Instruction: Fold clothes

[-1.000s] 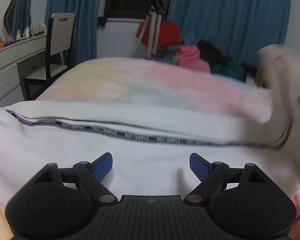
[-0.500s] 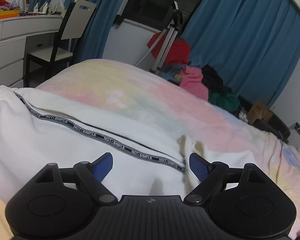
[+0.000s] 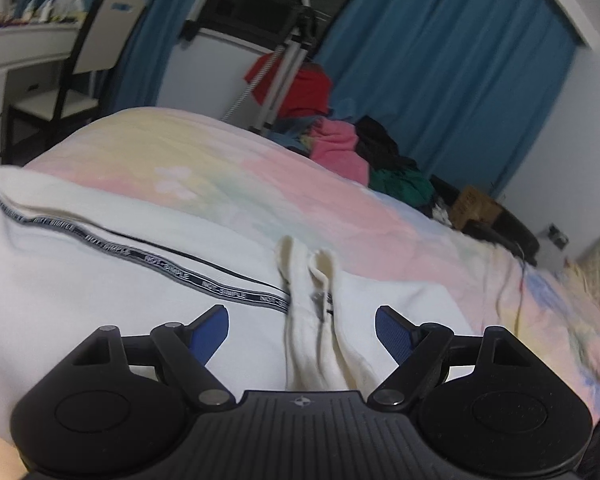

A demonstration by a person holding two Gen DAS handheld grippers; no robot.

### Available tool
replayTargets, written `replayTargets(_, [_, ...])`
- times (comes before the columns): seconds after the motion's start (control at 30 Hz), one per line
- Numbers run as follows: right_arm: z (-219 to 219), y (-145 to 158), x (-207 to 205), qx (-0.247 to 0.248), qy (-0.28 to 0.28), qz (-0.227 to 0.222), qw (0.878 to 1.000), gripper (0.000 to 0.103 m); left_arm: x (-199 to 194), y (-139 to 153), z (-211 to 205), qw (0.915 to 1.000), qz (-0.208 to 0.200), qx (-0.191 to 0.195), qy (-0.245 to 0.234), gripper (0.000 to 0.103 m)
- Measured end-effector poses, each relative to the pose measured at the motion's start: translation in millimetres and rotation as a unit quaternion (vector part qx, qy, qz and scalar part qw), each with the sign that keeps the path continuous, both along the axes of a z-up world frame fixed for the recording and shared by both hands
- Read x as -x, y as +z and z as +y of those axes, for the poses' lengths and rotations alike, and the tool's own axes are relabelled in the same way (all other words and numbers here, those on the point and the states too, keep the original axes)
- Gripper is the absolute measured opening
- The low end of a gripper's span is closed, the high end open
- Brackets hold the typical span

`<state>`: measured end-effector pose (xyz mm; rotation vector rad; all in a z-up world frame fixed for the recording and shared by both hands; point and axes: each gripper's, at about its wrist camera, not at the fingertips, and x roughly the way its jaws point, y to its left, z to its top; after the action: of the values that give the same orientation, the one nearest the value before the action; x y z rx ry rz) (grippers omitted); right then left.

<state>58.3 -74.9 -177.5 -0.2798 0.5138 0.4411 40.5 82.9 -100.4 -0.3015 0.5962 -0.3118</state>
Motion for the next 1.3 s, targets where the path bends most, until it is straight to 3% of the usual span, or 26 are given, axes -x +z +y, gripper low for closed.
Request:
replayTargets(0.07, [-13, 11, 19, -0.047, 0.016, 0.041, 0.998, 0.078, 7, 4, -3, 0.9998, -0.014, -0.015, -0.005, 0.082])
replayTargets(0.23, [-44, 45, 44, -0.091, -0.012, 0.030, 0.995, 0.078, 22, 8, -9, 0.9988, -0.039, -0.020, -0.021, 0.083])
replayTargets(0.33, [-68, 58, 35, -0.100, -0.090, -0.005, 0.991, 0.077, 33, 11, -15, 0.9958, -0.078, -0.004, -0.047, 0.089])
replayTargets(0.43, [-90, 61, 34, -0.087, -0.171, -0.032, 0.981, 0.077, 40, 10, -32, 0.9931, -0.095, -0.042, -0.055, 0.092])
replayTargets(0.67, [-135, 52, 9, -0.137, -0.267, -0.001, 0.954, 0.077, 28, -27, -64, 0.9868, -0.068, -0.138, -0.052, 0.091])
replayTargets(0.83, [-131, 47, -1, -0.116, -0.258, -0.011, 0.959, 0.077, 10, -54, -68, 0.9808, -0.005, -0.193, -0.026, 0.091])
replayTargets(0.9, [-132, 43, -6, -0.115, -0.256, -0.003, 0.960, 0.077, 5, -61, -65, 0.9822, 0.017, -0.186, -0.021, 0.091])
replayTargets(1.1, [-143, 20, -31, -0.125, -0.257, 0.060, 0.956, 0.077, 3, -56, -63, 0.9842, 0.018, -0.175, -0.017, 0.092])
replayTargets(1.3, [-140, 7, -41, -0.107, -0.260, 0.075, 0.957, 0.077, 17, -27, -33, 0.9926, 0.029, -0.116, 0.020, 0.092])
